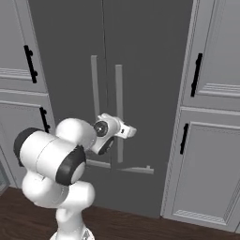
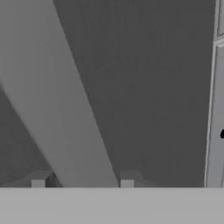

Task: Take the strawberry from the fridge and place it on top of the pancake, located on the dining counter.

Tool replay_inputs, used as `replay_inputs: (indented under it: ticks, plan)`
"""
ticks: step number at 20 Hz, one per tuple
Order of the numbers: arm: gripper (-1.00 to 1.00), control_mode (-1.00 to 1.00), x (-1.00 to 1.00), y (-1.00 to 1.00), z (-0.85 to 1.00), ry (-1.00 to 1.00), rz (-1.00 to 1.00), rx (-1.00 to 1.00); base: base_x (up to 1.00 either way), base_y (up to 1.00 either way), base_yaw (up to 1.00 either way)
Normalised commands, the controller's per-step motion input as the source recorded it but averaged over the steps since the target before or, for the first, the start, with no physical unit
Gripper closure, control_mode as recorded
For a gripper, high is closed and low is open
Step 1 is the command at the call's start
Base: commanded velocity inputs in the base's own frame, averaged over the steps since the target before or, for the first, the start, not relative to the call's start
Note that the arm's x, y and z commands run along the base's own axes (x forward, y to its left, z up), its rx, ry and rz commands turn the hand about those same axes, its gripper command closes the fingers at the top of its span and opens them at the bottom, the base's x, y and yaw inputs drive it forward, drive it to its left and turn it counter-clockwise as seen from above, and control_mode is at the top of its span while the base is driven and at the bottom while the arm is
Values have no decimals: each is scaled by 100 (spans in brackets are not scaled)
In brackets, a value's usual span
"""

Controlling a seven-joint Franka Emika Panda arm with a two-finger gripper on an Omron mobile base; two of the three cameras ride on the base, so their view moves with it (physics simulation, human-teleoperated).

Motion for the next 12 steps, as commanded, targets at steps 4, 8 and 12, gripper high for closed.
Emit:
replay_inputs:
  ticks: [4, 8, 12]
  plan:
    - [100, -100, -50, -100, 31, 0, -7, 20, 0, 0, 0]
    - [100, -100, -45, -100, 29, 0, -8, 20, 0, 0, 0]
    - [100, -100, -40, -100, 26, 0, -9, 20, 0, 0, 0]
